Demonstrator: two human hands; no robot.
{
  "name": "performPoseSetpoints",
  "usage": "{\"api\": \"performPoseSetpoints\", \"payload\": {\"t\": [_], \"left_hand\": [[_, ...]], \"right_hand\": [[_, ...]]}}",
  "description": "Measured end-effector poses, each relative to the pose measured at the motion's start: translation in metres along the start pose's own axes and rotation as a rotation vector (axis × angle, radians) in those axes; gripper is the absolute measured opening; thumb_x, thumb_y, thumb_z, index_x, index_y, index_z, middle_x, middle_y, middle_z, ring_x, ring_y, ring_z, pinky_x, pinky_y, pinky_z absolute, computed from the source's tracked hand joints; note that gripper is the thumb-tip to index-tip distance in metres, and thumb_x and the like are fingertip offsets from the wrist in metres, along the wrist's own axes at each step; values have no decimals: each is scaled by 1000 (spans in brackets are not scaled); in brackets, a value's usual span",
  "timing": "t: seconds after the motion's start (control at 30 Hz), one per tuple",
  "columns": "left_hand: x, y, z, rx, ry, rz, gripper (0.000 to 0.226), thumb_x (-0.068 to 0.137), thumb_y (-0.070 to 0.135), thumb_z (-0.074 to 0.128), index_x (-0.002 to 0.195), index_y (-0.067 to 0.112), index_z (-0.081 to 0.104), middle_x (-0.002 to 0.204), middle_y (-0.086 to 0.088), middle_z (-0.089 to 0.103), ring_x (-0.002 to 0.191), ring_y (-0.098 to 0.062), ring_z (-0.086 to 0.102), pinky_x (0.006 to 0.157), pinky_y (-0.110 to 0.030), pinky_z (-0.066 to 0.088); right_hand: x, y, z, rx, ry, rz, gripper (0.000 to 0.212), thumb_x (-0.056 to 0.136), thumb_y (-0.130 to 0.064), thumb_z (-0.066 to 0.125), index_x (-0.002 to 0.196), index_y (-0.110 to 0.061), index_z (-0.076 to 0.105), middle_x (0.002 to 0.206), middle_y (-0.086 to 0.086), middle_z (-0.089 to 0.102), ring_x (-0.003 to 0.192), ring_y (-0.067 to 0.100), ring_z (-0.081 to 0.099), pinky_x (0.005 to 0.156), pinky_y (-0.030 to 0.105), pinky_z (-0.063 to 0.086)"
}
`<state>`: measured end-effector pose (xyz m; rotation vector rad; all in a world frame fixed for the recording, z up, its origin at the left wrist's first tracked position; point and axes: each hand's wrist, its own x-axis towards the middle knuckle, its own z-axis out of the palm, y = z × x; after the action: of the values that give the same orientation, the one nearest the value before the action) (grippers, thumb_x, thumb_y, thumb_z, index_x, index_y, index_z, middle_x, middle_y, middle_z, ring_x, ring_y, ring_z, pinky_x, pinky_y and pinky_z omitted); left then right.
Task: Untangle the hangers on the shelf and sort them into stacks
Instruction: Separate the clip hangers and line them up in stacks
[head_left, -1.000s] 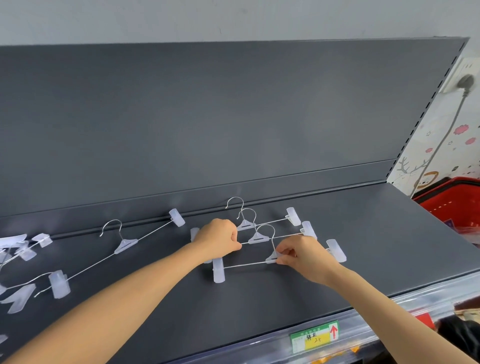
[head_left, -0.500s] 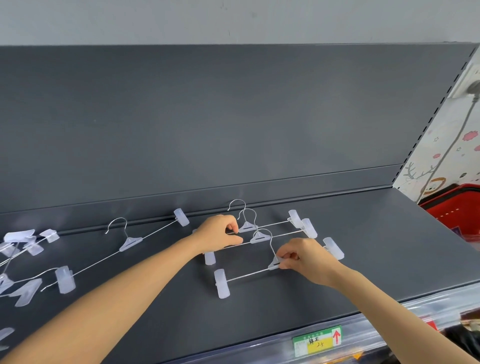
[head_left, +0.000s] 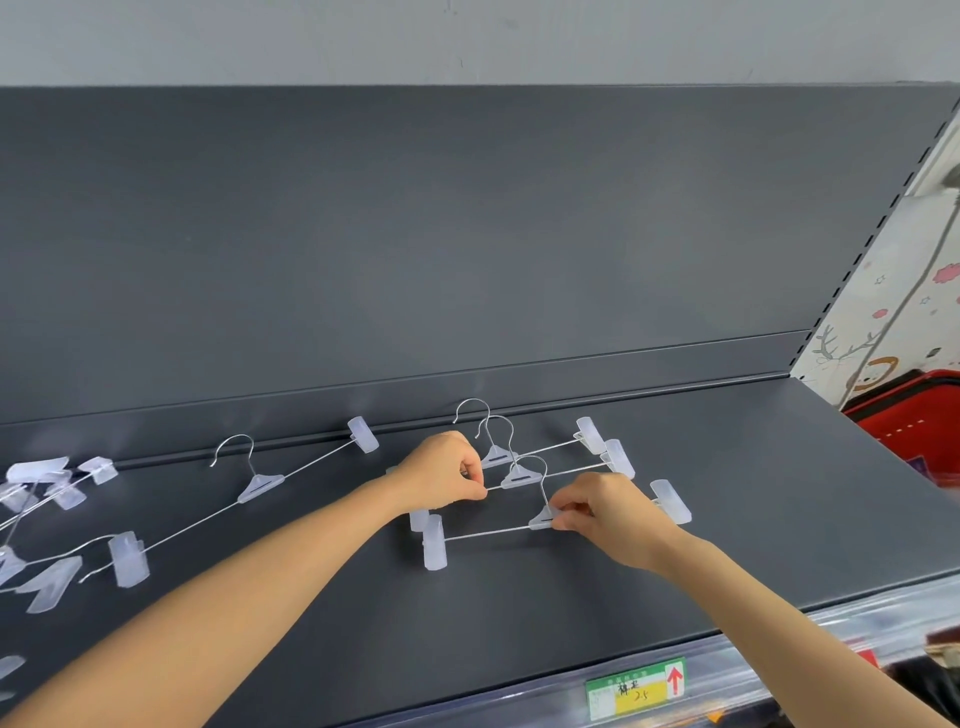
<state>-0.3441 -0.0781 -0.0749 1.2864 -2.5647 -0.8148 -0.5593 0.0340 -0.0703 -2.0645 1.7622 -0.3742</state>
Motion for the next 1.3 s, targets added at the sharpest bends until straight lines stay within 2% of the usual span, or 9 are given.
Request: {"api": "performPoseSetpoints", "payload": {"t": [0.23,0.37,0.6,0.83,1.07,1.13,1.2,1.23,1.3], "left_hand": [[2,-4,-6,-48,-34,-24,7,72,17,73,66,15,69,82,-3,62,71,-10,53,68,-29,46],[4,-6,-9,-43,-59,4,7,72,16,73,68,10,71,86,-3,64,81,-15,58,73,-30,47],[5,-7,-13,-70,-70,-3,11,71,16,74,71,6,72,97,-11,64,74,-8,53,74,-35,47],[6,-9,-17,-117,-79,-38,11,69,17,74,66,7,70,96,-18,66,69,-9,49,65,-27,40],[5,-8,-16,-120,-38,-59,10,68,17,74,66,8,71,92,-13,68,67,-9,51,63,-24,41],[5,-8,-16,-122,-36,-58,10,68,18,74,66,8,71,92,-12,67,66,-8,50,63,-24,41],[5,-7,-16,-120,-48,-55,9,68,18,74,66,9,71,93,-12,67,67,-8,51,64,-24,41],[6,-6,-16,-119,-58,-52,9,68,18,73,66,10,71,93,-12,68,68,-8,51,64,-25,41],[6,-5,-16,-113,-71,-48,8,68,19,73,66,12,71,93,-13,68,69,-9,52,66,-27,42]], "right_hand": [[5,-3,-5,-39,-9,-28,24,93,-22,52,87,-1,61,82,17,56,66,12,33,61,28,32],[3,-4,-7,-32,-18,-35,24,93,-22,53,87,-1,61,82,16,56,68,14,36,66,27,36],[0,-9,-8,-10,-34,-38,27,92,-22,54,72,-4,52,69,6,43,63,14,32,60,23,28],[-2,-13,-11,29,-52,-22,30,91,-20,55,65,-8,45,64,1,35,62,14,28,59,26,26],[-10,-27,-19,3,-43,39,26,94,-23,50,91,-2,63,79,15,47,65,13,28,56,26,19],[-11,-31,-22,0,-47,63,25,95,-24,49,95,-5,65,84,17,51,68,16,32,57,31,15],[-12,-33,-24,29,-58,90,23,95,-24,49,95,-9,68,86,17,53,71,20,34,59,31,23],[-12,-34,-25,33,-62,106,24,95,-23,49,97,-7,67,88,18,53,77,27,36,62,36,30],[-11,-36,-27,16,-81,119,27,96,-21,46,101,0,62,97,21,55,105,33,41,78,43,28]]}}
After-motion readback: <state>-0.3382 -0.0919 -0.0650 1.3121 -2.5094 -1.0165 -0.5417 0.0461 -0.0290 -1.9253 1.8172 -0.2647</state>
